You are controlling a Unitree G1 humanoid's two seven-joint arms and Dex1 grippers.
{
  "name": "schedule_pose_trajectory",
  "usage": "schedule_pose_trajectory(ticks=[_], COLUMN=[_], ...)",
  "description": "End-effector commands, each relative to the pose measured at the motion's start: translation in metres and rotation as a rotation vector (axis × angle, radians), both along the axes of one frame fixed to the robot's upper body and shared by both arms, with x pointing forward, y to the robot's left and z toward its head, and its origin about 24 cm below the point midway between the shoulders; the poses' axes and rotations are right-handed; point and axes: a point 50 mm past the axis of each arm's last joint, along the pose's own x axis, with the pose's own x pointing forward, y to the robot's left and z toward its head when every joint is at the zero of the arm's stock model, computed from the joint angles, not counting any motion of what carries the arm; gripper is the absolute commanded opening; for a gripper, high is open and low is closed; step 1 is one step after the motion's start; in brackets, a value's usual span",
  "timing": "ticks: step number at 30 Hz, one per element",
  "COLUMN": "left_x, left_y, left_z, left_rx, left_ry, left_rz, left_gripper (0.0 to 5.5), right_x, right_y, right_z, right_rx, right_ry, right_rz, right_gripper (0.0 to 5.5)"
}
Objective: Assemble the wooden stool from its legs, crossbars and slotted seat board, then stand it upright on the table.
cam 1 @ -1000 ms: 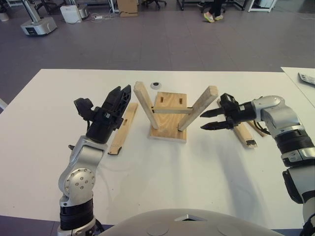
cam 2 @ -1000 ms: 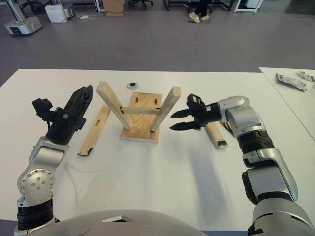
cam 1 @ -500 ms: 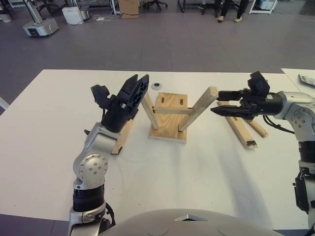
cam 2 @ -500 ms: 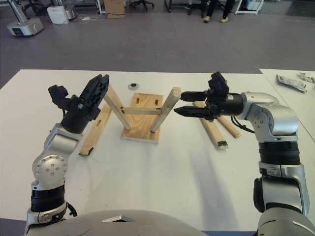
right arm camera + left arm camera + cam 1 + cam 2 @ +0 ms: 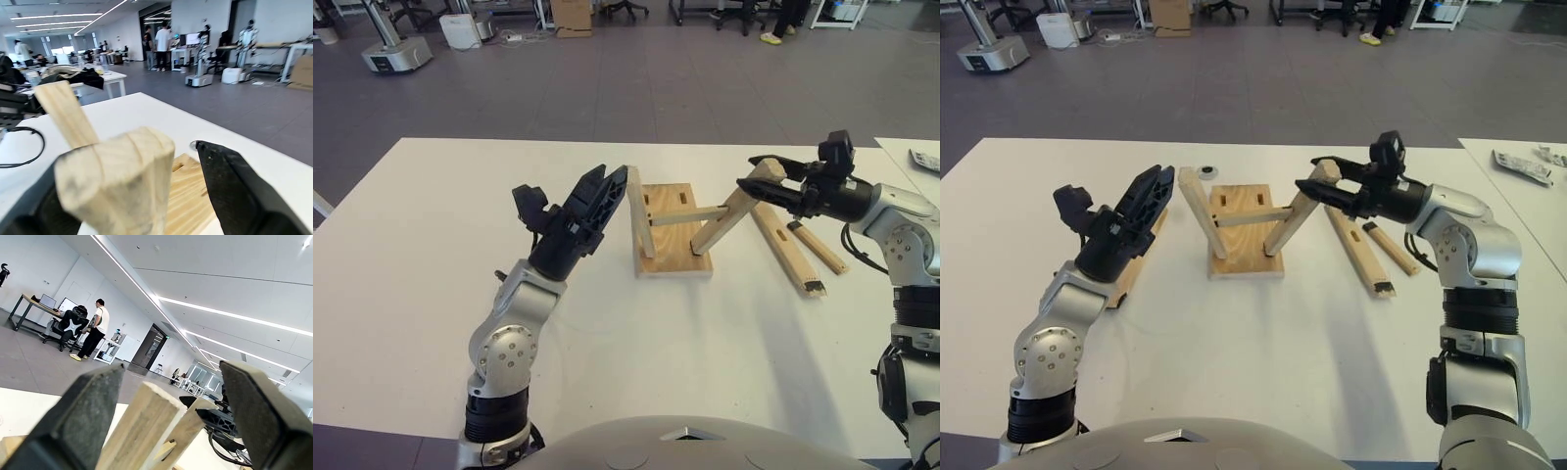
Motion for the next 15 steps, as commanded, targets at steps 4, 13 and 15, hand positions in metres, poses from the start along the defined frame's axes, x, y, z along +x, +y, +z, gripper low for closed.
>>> schedule_pose_trajectory(ticks=[4,13,15], left_x=[-0.004,0.01,0.011], left_y=[-0.002,0.013,0.014], left_z=[0.002,-0.007,-0.008], left_rx=[-0.022,-0.039,-0.022], left_ry=[0.013,0.18,0.201], left_rz=[0.006,0.249,0.272], left_gripper=[3.57,3.57,3.57], right_x=[0.014,-0.022,-0.025], right_y=[0.017,0.106,0.105], right_z=[0.077,0.022,0.001], right_rx=[0.108,-0.507,-0.635], right_ry=[-0.388,-0.761,-0.762], right_rz=[-0.212,-0.39,-0.454], right_gripper=[3.54,3.54,3.54])
